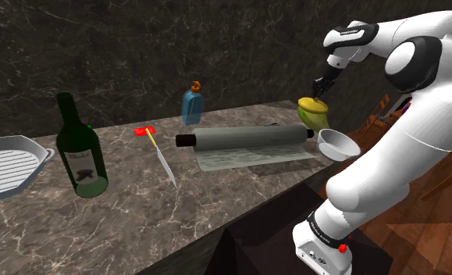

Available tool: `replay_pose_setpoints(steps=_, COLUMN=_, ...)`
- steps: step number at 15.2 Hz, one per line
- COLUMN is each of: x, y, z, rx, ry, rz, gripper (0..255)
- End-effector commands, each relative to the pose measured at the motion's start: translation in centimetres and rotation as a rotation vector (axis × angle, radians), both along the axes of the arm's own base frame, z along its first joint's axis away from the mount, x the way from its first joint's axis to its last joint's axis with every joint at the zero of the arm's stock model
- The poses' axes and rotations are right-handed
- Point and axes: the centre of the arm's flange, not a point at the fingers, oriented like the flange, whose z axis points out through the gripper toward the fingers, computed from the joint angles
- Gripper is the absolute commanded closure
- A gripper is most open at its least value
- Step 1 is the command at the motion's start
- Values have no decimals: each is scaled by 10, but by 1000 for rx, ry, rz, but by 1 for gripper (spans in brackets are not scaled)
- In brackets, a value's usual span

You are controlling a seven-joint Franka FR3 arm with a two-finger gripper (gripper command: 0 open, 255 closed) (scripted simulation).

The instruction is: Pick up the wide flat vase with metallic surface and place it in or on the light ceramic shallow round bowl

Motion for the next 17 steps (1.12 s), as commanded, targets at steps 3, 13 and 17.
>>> replay_pose_setpoints(steps=3, x=-50, y=-15, z=5, rx=0, ry=-1, rz=1, gripper=255)
replay_pose_setpoints(steps=13, x=-173, y=-60, z=19, rx=0, ry=-1, rz=1, gripper=255)
replay_pose_setpoints(steps=17, x=-204, y=-71, z=12, rx=0, ry=-1, rz=1, gripper=255)
